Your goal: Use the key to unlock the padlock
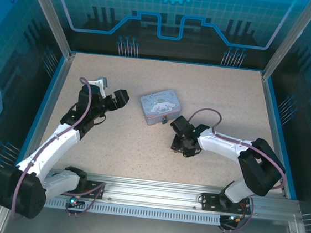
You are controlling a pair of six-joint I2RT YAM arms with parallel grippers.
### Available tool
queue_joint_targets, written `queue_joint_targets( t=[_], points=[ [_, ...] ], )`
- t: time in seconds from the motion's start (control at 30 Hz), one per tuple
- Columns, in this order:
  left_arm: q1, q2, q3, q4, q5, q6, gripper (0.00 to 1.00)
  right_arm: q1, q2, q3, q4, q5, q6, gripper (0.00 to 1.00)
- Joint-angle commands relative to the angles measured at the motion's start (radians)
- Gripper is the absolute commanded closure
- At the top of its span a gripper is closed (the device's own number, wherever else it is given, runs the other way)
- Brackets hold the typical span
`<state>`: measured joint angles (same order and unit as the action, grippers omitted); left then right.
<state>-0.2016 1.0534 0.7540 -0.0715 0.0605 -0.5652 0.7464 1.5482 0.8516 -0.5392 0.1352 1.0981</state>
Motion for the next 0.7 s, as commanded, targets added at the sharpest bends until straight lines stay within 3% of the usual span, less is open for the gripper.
queue_joint_targets(
  t=[0.0, 0.67],
  points=[
    [0.013, -0.021, 0.0, -0.008, 0.019, 0.037, 0.1, 0.01, 0.033, 0.023, -0.044, 0.019, 0.012, 0.63],
    [0.013, -0.033, 0.014, -0.04, 0.012, 0.043, 0.09, -0.001, 0.122, 0.07, -0.05, -0.067, -0.059, 0.8]
  ],
)
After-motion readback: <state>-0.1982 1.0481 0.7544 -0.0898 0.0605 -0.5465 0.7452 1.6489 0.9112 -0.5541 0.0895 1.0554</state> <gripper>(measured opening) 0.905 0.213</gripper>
